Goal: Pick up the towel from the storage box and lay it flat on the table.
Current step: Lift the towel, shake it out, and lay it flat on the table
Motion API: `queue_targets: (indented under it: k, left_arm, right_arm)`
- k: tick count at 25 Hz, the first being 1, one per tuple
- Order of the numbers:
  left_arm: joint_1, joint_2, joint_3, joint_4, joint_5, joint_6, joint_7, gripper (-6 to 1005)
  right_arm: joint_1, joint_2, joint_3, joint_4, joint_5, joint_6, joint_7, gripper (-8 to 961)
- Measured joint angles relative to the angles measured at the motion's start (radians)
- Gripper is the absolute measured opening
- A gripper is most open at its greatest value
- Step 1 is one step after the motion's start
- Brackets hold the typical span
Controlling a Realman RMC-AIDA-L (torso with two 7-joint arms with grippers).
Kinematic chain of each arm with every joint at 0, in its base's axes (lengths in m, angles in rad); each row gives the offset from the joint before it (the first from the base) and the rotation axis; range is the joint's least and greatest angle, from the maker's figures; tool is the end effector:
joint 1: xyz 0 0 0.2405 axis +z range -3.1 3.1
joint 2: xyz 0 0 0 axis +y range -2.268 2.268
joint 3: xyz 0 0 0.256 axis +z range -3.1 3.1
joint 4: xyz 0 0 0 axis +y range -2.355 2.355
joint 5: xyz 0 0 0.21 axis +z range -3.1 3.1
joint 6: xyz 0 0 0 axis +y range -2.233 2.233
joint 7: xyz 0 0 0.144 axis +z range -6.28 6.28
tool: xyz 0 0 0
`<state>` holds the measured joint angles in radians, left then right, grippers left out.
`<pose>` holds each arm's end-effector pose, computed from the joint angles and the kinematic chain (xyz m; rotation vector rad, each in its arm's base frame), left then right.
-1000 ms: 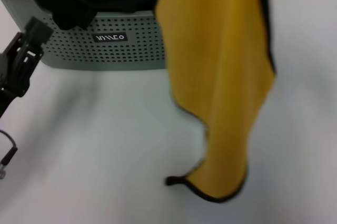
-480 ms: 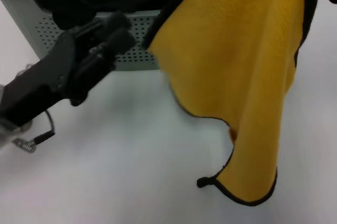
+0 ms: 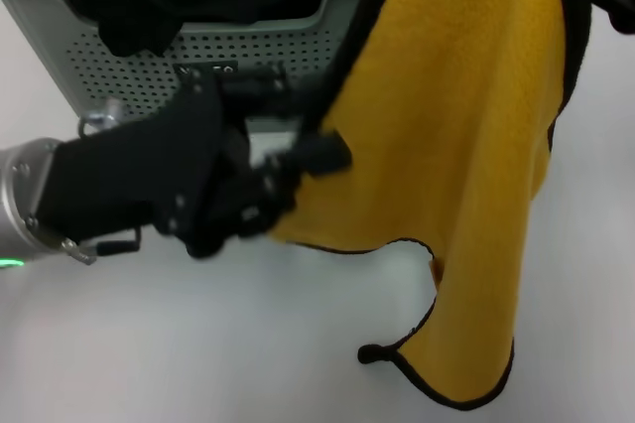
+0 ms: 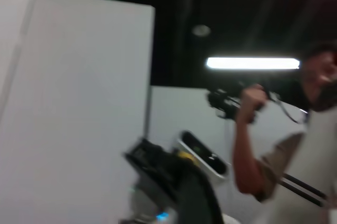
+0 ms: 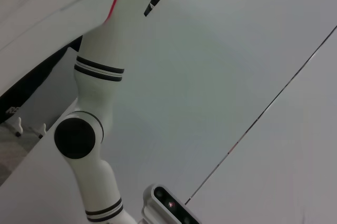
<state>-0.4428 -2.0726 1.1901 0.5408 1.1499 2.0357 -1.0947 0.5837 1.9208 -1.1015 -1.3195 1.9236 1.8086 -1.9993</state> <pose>-0.1857 0.2596 0.0139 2.5659 0.0136 1.7556 0.0659 0.3099 0.1213 -2.4918 -1.1163 1.1268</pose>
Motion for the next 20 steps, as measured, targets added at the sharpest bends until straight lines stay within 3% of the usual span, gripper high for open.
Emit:
queue_targets:
  k: [6, 20]
  left_arm:
    - [-0.001, 0.007, 0.093, 0.03, 0.035, 0.0, 0.027, 329]
    - [-0.001, 0.002, 0.091, -0.062, 0.046, -0.057, 0.085, 327]
  right_arm:
    - [0.001, 0.014, 0.051, 0.01, 0.003, -0.006, -0.007, 14]
    - [-0.017, 0.013, 0.072, 0.011, 0.063, -0.006, -0.052, 16]
